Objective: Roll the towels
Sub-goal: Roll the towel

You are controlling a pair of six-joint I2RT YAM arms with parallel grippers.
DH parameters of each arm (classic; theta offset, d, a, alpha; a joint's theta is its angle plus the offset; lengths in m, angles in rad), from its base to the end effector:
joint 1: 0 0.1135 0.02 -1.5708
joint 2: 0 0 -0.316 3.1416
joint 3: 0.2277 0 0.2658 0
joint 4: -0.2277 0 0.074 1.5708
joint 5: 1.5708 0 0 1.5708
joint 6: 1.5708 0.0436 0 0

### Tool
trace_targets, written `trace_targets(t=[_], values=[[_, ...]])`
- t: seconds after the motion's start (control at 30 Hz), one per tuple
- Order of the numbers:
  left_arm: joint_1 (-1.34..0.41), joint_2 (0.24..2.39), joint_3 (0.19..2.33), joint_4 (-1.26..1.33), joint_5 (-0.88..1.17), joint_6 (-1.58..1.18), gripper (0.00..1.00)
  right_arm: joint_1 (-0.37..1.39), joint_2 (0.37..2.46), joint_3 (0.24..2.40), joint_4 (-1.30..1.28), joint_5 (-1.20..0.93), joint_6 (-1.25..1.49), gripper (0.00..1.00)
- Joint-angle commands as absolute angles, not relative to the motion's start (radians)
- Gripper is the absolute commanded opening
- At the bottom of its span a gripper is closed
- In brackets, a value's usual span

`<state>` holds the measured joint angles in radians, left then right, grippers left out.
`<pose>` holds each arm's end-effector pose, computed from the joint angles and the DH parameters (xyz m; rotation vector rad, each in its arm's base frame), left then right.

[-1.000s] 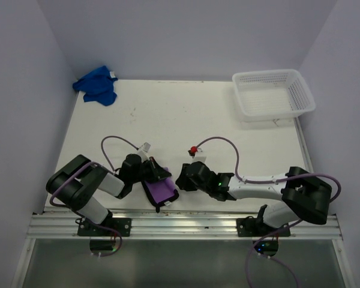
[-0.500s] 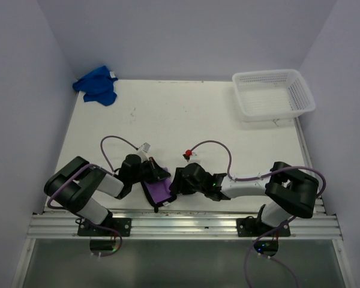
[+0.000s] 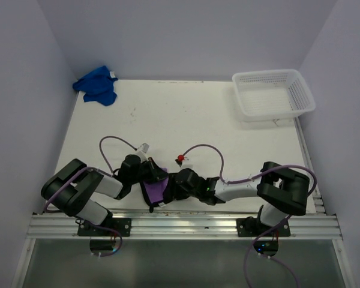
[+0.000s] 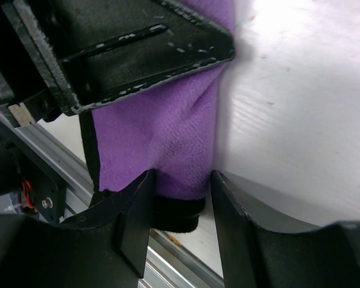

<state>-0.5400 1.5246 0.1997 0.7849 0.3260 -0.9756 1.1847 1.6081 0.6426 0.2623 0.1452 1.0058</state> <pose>0.1863 -0.1279 0.1333 -0.2915 2.3220 -1.1856 0.1255 0.2920 0.1747 -0.1374 2.4610 0.9325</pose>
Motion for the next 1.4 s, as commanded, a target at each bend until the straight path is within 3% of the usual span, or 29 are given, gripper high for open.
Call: trace_targets(t=[0.0,0.23,0.53,0.6,0.93,1.37], values=[[-0.541,1.516,0.175,0.672,0.239,-0.914,0.0,1.226,1.664,0.67,0.206,0.15,1.022,0.45],[-0.541,1.502,0.175,0.652,0.233,-0.908,0.0,1.256,1.686,0.693,0.1,0.201,1.031,0.32],[-0.528,1.436,0.236,0.534,0.227,-0.884,0.0,1.276,1.632,0.738,-0.08,0.31,0.963,0.0],[-0.509,1.398,0.261,0.494,0.229,-0.864,0.0,1.292,1.635,0.775,-0.142,0.336,0.931,0.0],[-0.469,1.29,0.439,0.273,0.233,-0.813,0.23,1.36,1.677,0.883,-0.311,0.501,0.839,0.0],[-0.468,1.221,0.534,0.126,0.33,-0.802,0.41,1.447,1.772,1.025,-0.46,0.715,0.772,0.0]])
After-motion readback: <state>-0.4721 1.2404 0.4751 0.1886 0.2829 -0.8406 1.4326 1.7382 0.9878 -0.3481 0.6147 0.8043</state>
